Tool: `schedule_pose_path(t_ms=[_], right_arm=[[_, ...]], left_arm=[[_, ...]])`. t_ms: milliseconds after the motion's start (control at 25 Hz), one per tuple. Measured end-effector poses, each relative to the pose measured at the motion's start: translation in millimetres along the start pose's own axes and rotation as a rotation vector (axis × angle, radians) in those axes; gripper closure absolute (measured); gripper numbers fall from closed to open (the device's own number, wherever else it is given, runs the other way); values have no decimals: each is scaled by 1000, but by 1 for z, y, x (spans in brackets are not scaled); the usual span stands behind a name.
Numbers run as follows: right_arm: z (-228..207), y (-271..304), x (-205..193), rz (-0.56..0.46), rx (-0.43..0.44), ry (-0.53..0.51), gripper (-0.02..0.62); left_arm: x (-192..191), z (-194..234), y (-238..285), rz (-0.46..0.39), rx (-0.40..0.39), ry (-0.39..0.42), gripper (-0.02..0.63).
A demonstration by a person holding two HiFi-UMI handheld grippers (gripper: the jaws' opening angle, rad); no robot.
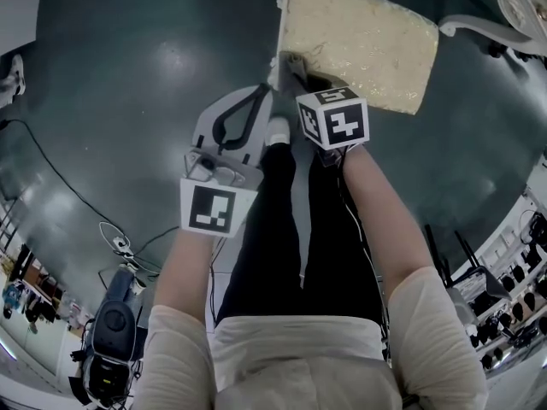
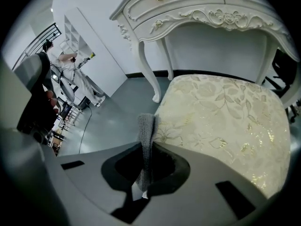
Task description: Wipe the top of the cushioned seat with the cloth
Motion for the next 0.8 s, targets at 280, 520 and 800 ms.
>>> schedule_pose_path(t_ms=[280, 520, 800], right_arm=[[-23, -18, -4, 0, 3, 2, 566], [-49, -35, -12, -13, -2, 22, 566], [-86, -59, -22, -17, -21, 40, 566]], left_arm=[[1, -22, 17, 0, -21, -3, 603], [-3, -48, 35, 6, -37, -16, 604], [-3, -80, 63, 8, -59, -17, 604]])
Point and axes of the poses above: the fingertips, and each gripper's own axes: y forward along the fingers, z to its left, x out of its top, the point moved 5 cm from there along -y, backward along the fingers, and after that the axes turned 13 degrees about -z, right-handed, at the moved point
